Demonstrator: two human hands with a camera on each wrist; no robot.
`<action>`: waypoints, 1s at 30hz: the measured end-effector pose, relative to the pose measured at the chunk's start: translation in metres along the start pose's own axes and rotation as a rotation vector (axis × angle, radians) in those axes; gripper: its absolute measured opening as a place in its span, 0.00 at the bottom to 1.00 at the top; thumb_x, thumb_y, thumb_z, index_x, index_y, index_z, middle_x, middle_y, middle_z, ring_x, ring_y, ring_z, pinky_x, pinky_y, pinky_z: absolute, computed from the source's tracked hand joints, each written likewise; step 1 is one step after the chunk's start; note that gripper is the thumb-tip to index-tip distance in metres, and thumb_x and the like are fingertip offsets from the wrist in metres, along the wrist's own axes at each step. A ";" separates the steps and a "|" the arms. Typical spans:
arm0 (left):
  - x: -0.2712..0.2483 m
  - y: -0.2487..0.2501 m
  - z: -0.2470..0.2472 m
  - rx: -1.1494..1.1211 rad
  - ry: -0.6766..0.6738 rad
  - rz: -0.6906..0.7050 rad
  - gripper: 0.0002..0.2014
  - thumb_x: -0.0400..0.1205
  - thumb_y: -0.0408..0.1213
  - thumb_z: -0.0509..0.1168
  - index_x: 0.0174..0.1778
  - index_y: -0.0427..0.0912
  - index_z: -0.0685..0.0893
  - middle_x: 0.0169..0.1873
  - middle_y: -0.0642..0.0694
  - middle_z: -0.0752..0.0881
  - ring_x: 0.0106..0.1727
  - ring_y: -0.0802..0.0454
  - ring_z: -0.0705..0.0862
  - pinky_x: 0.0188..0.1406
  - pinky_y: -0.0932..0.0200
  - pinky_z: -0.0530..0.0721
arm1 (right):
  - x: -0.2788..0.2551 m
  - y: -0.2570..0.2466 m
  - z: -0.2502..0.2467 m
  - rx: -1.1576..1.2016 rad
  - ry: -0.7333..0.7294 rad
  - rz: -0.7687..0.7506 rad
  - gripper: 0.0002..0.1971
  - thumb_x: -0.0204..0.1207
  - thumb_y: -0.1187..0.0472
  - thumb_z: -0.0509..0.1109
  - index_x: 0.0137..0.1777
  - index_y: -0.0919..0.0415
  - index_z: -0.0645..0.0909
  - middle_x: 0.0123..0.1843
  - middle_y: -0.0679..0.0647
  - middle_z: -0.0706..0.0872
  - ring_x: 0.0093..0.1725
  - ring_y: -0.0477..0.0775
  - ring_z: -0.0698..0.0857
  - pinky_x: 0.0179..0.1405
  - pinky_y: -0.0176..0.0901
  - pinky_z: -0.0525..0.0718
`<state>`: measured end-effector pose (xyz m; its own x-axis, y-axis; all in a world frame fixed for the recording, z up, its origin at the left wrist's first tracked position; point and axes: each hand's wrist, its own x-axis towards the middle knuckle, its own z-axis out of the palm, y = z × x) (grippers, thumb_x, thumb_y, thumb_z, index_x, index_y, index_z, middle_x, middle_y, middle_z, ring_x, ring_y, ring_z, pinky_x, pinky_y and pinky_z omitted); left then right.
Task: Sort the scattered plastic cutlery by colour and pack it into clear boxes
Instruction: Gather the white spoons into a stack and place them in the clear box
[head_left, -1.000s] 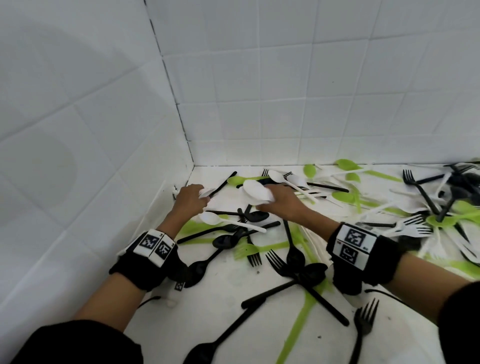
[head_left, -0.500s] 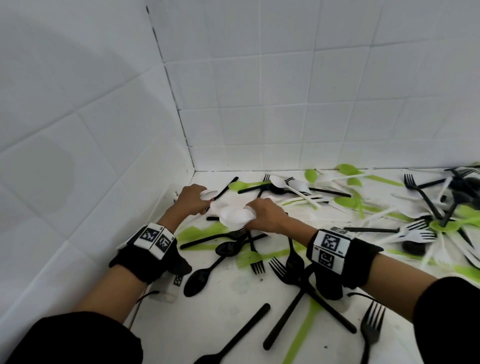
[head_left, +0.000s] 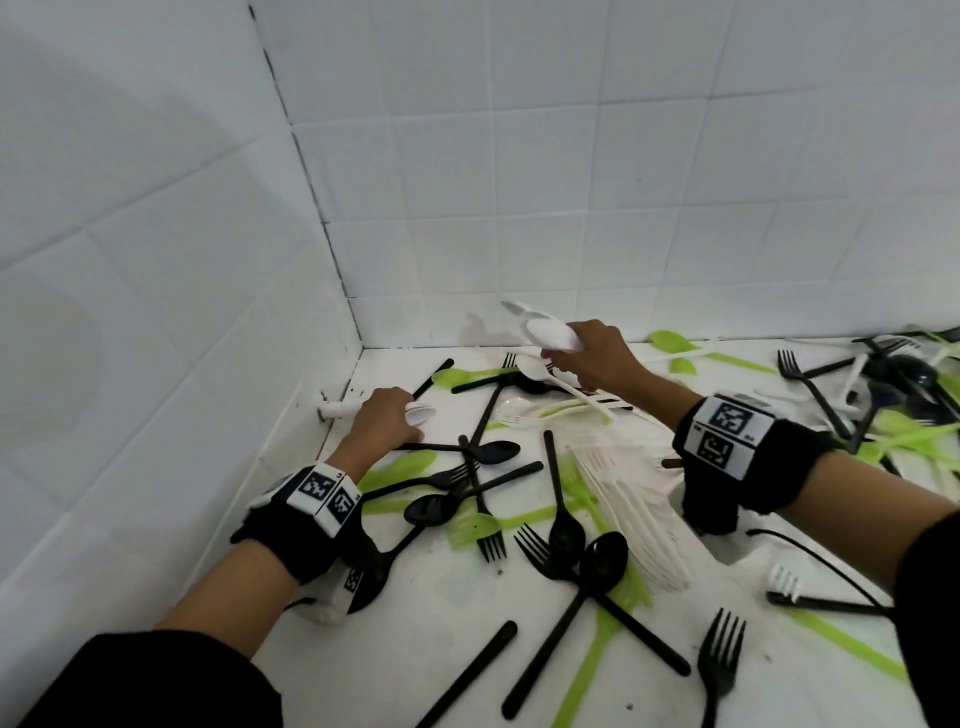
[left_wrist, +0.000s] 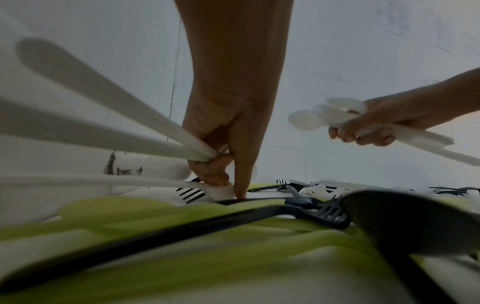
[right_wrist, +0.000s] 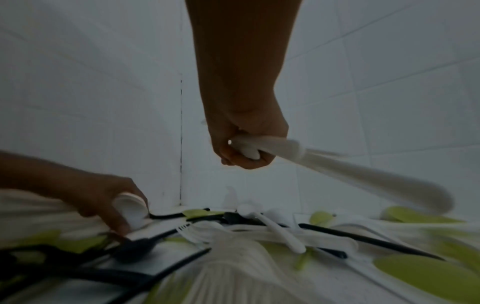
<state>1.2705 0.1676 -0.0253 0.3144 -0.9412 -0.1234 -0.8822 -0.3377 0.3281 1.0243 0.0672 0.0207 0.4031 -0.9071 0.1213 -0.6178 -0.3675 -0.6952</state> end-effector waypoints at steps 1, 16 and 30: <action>-0.001 0.001 -0.001 -0.010 0.010 0.004 0.10 0.71 0.35 0.74 0.42 0.35 0.82 0.44 0.37 0.84 0.53 0.39 0.82 0.39 0.58 0.69 | 0.004 0.003 0.004 -0.084 -0.023 -0.012 0.13 0.73 0.58 0.72 0.54 0.64 0.83 0.44 0.59 0.85 0.29 0.36 0.84 0.27 0.36 0.77; -0.019 0.018 -0.031 -0.355 0.197 0.050 0.11 0.80 0.39 0.64 0.56 0.41 0.85 0.51 0.42 0.87 0.56 0.43 0.82 0.51 0.55 0.75 | 0.032 0.037 0.037 -0.342 -0.062 0.121 0.31 0.67 0.58 0.78 0.69 0.64 0.74 0.66 0.62 0.79 0.66 0.62 0.77 0.57 0.46 0.74; -0.014 0.049 -0.030 -0.769 0.176 0.118 0.12 0.82 0.42 0.65 0.35 0.42 0.76 0.25 0.49 0.74 0.18 0.58 0.72 0.22 0.65 0.72 | 0.018 0.030 -0.021 0.142 0.217 0.119 0.13 0.73 0.55 0.73 0.53 0.60 0.82 0.46 0.56 0.83 0.47 0.55 0.82 0.45 0.49 0.78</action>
<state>1.2338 0.1642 0.0206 0.3410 -0.9365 0.0811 -0.4442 -0.0845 0.8919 0.9985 0.0360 0.0171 0.1696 -0.9705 0.1711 -0.5448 -0.2370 -0.8044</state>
